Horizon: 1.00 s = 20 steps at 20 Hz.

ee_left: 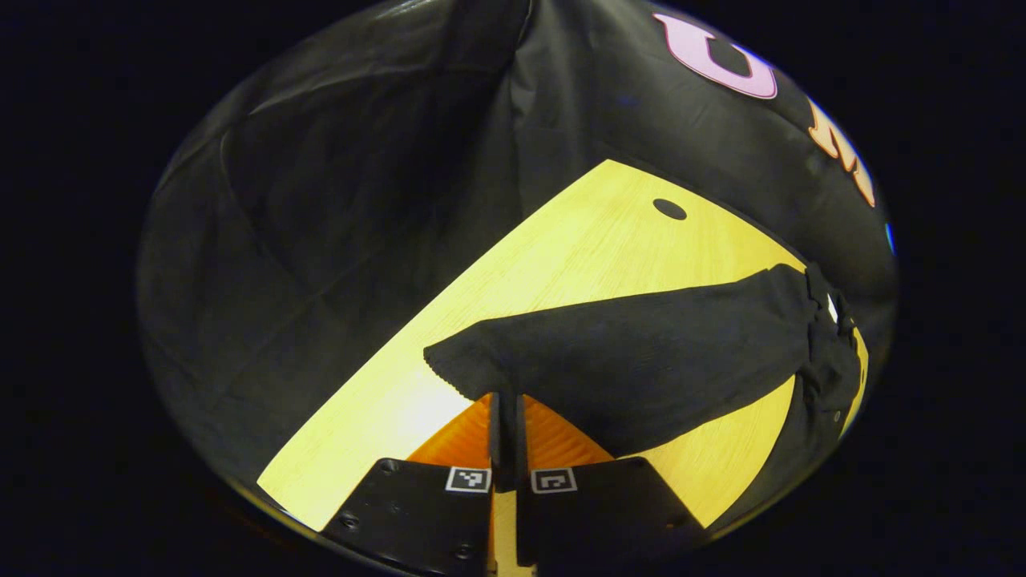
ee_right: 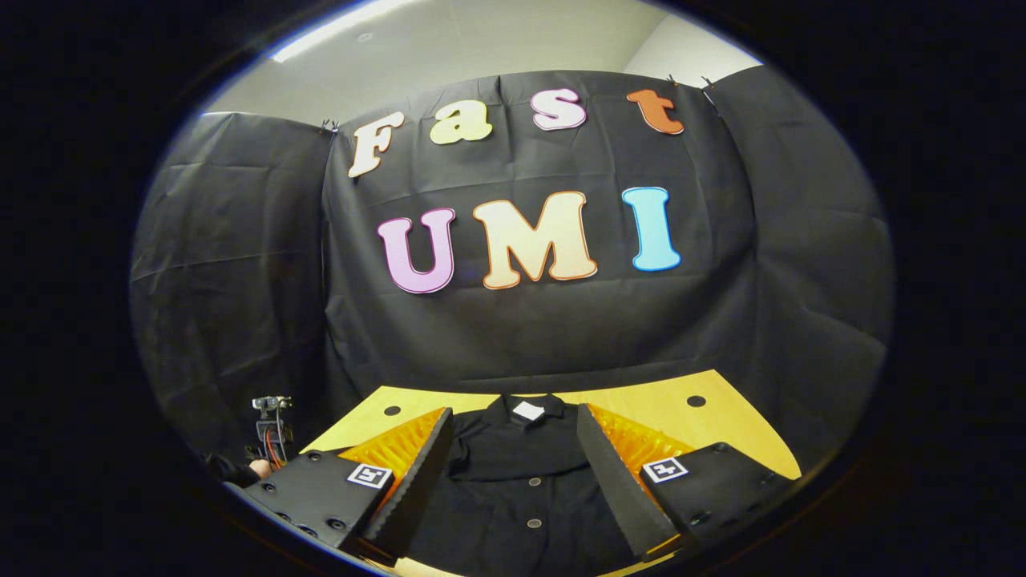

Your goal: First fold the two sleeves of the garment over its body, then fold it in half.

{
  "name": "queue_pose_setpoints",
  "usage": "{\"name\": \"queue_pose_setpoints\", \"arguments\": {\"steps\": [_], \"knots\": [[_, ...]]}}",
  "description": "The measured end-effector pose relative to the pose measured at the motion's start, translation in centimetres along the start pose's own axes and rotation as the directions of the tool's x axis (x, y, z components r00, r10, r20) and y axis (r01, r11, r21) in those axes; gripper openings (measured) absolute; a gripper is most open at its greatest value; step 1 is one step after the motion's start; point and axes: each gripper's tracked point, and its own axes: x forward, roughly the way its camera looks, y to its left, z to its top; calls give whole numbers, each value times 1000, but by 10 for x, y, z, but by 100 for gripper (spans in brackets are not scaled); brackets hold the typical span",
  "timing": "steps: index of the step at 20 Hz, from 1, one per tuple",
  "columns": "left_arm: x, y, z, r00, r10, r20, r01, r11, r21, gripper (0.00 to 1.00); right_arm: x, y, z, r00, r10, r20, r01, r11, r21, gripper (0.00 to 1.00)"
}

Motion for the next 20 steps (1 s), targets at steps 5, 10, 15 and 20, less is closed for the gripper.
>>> {"name": "queue_pose_setpoints", "arguments": {"steps": [5,10,15,20], "knots": [[-12,-10,7,996,-83,-15,82,994,-77,0,2,-16,-6,1000,-9,-12,9,1000,-6,94],[-50,-63,40,978,-185,97,187,982,-13,0,4,-40,-8,999,-33,-20,33,999,7,97],[-100,-188,65,904,-396,164,386,918,88,0,1,-78,-5,996,-84,-11,85,996,36,97],[-148,-333,55,796,-593,118,571,802,176,0,-6,-123,-3,990,-140,-6,140,988,62,97]]}}
